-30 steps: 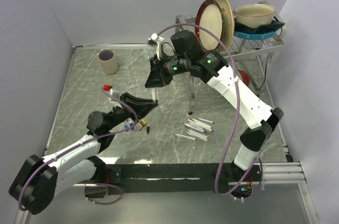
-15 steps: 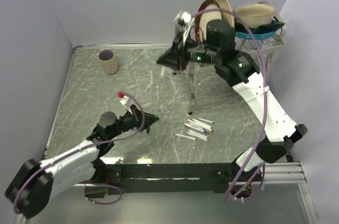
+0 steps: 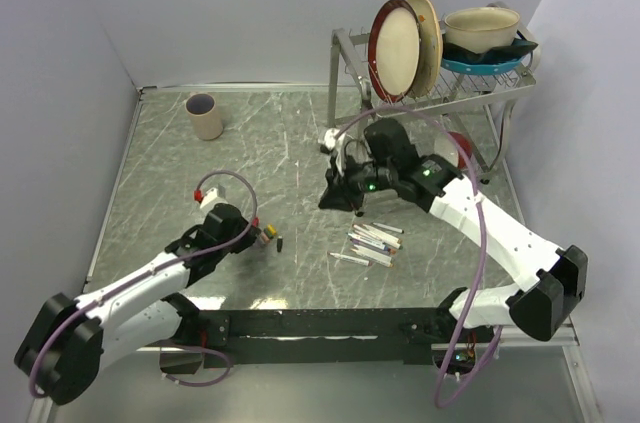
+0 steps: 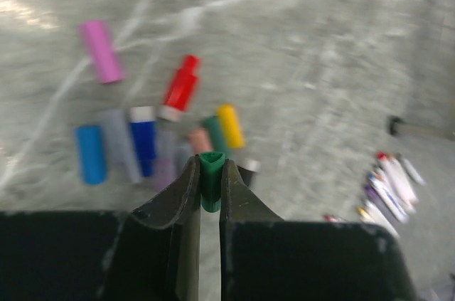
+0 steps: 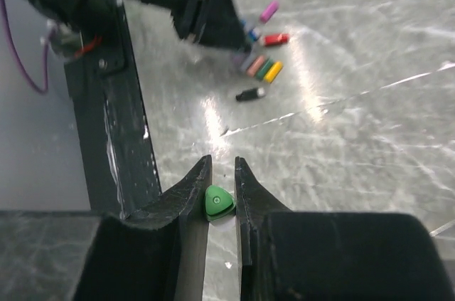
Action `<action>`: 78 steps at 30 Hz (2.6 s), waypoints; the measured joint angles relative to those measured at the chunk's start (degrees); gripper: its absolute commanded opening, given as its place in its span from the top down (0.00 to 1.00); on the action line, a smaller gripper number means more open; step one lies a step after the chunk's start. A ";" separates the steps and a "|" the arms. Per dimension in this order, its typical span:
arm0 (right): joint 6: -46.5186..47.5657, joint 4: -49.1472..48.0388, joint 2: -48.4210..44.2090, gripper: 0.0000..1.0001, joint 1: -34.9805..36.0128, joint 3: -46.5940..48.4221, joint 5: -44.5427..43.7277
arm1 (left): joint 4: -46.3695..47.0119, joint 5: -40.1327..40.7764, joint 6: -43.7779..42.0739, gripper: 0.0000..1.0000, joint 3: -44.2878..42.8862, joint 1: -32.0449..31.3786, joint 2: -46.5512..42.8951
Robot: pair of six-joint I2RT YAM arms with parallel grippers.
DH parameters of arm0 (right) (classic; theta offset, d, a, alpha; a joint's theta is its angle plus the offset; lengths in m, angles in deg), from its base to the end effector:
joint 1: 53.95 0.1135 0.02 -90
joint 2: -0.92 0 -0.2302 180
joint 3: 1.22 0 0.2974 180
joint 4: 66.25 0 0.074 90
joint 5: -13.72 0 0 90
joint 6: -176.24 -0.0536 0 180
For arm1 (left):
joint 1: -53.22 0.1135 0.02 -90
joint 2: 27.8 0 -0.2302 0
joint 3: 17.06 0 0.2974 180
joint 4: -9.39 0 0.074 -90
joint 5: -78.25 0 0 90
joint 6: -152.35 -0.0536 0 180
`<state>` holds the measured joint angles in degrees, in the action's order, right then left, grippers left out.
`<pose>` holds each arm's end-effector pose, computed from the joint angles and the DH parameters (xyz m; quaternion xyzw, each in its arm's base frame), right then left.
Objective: Open the pen caps
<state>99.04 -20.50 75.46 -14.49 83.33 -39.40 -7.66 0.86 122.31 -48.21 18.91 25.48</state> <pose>0.2470 0.2450 0.3188 -0.5013 0.6945 0.3737 0.3560 0.2179 -0.1345 0.1062 -0.2452 0.8649 -0.2451 0.3628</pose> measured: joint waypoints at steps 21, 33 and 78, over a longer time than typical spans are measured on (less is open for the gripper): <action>4.90 -0.61 2.62 1.00 1.66 -7.56 -0.44 | -8.17 7.34 1.22 0.70 -10.88 0.44 15.26; 5.22 -0.59 2.62 1.00 1.66 -7.56 -0.59 | -10.58 9.33 0.68 0.54 -12.28 1.66 16.20; -23.28 -20.39 4.46 1.00 -0.42 -13.46 5.99 | 52.70 -31.08 -21.88 0.48 4.17 -14.16 6.67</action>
<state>75.76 -40.90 79.92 -14.90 69.86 -33.41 45.04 -30.23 100.43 -44.03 4.75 32.14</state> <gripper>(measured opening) 0.224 0.610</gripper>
